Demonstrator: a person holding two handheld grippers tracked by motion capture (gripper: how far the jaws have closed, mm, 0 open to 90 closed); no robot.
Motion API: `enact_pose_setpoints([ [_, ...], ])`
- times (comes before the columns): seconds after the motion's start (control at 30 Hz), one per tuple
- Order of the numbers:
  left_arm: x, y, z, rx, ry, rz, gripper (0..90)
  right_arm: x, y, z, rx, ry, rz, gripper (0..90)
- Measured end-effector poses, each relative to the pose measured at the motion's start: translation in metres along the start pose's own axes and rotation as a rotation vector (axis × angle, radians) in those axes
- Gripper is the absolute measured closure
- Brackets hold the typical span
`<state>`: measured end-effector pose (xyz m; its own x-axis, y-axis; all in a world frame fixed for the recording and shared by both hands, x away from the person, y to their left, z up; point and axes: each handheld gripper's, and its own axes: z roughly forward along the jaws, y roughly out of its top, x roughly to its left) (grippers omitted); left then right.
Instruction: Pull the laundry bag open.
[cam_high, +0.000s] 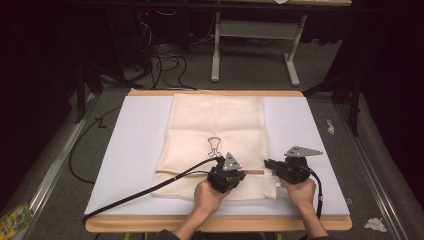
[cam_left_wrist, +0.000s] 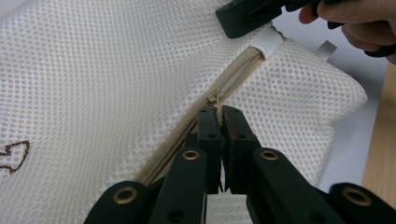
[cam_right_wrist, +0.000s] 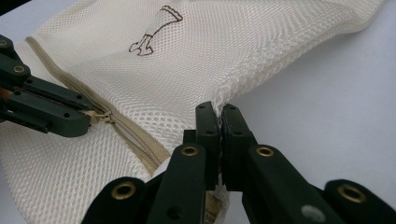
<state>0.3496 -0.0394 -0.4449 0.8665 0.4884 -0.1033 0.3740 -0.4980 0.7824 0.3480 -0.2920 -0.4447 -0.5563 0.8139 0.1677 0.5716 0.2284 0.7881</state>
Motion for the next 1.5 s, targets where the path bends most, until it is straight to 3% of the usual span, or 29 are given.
enact_pose_setpoints([
  [1.5, 0.009, -0.005, -0.019, -0.032, 0.006, -0.023, 87.1, 0.001, 0.001, 0.001, 0.004, -0.001, -0.005, 89.0],
])
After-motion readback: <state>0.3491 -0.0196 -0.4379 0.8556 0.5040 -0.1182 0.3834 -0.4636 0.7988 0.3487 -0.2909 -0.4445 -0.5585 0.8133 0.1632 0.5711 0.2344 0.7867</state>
